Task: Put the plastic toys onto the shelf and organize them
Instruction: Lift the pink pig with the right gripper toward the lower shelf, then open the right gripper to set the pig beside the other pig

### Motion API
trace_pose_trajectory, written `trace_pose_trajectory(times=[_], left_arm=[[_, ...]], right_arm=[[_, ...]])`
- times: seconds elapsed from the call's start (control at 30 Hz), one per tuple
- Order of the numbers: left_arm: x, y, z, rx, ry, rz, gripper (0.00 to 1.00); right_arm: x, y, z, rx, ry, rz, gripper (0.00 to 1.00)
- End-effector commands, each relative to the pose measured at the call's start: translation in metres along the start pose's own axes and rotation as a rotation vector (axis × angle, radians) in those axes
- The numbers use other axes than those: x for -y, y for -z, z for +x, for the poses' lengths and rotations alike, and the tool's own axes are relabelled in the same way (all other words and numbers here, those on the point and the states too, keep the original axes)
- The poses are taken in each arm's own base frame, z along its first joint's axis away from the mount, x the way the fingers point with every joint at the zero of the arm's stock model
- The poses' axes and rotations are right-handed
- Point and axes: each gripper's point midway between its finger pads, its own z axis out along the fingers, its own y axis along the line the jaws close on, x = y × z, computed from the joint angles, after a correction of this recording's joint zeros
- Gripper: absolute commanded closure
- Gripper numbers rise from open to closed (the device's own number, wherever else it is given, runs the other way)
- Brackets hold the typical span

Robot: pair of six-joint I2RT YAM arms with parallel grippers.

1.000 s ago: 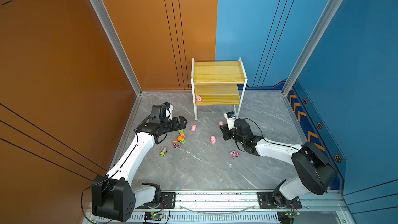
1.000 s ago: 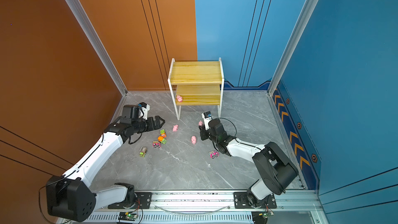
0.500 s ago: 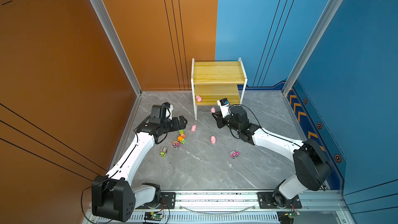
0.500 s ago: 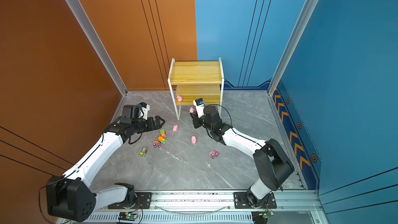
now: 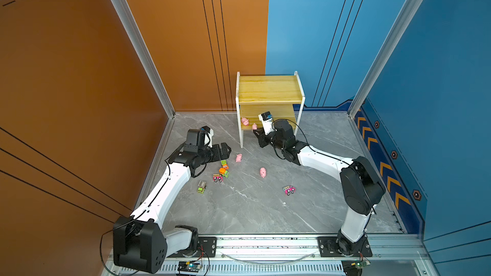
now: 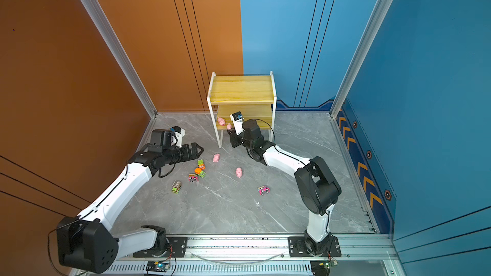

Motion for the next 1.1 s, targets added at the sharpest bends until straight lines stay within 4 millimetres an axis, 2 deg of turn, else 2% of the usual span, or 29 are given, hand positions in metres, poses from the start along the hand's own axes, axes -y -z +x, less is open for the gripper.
trace_pose_trajectory(times=[0.0,0.17,0.57,1.07], left_arm=[[0.003,-0.001,-0.001,0.007,0.006,0.026,0.00],[0.002,-0.002,-0.001,0.004,0.008,0.026,0.00],[0.002,-0.003,-0.001,0.001,0.009,0.023,0.00],[0.001,-0.003,-0.001,0.002,0.011,0.023,0.00]], right_arm=[[0.008,-0.011,-0.009,0.018,0.014,0.013,0.83],[0.017,-0.022,-0.012,0.038,0.010,0.034,0.83],[0.038,-0.030,-0.019,0.082,-0.017,0.079,0.82],[0.046,-0.042,-0.029,0.121,-0.030,0.103,0.80]])
